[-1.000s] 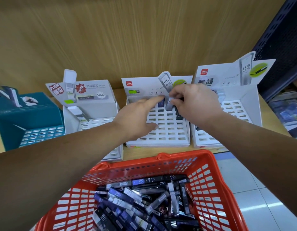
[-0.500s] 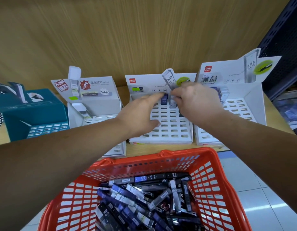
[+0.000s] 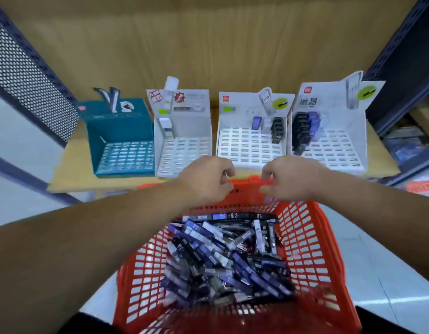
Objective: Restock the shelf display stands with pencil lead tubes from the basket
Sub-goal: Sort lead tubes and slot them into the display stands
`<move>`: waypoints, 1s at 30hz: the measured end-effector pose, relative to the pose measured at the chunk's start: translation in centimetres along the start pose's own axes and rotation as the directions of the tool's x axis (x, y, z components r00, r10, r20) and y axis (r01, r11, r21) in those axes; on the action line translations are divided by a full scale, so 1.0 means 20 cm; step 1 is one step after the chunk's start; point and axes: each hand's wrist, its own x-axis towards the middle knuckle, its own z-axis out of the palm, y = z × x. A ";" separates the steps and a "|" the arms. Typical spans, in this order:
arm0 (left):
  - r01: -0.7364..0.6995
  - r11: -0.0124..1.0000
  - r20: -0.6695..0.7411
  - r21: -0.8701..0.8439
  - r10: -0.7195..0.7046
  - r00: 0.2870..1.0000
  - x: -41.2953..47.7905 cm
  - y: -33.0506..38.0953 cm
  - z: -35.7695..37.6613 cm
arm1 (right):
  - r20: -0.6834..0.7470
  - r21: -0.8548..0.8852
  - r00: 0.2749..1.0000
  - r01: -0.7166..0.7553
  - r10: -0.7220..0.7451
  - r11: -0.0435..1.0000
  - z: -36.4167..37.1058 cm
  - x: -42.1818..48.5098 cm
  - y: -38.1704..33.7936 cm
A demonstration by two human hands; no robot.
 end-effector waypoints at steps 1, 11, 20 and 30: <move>0.028 0.999 0.046 -0.017 -0.027 0.999 -0.07 -0.01 0.06 | 0.074 0.007 0.997 -0.013 0.013 1.000 0.03 -0.05 -0.04; 0.108 0.938 0.470 0.328 -0.261 0.843 -0.44 -0.38 0.60 | 0.368 0.389 0.917 -0.301 0.153 0.870 0.81 -0.30 -0.24; 0.020 0.856 0.550 0.516 -0.349 0.758 -0.31 -0.57 0.91 | 0.436 0.253 0.880 -0.319 0.187 0.913 1.26 -0.08 -0.09; -0.040 0.854 0.398 0.519 -0.200 0.896 -0.18 -0.63 0.97 | 0.247 0.261 0.939 -0.302 0.239 0.917 1.37 -0.04 -0.09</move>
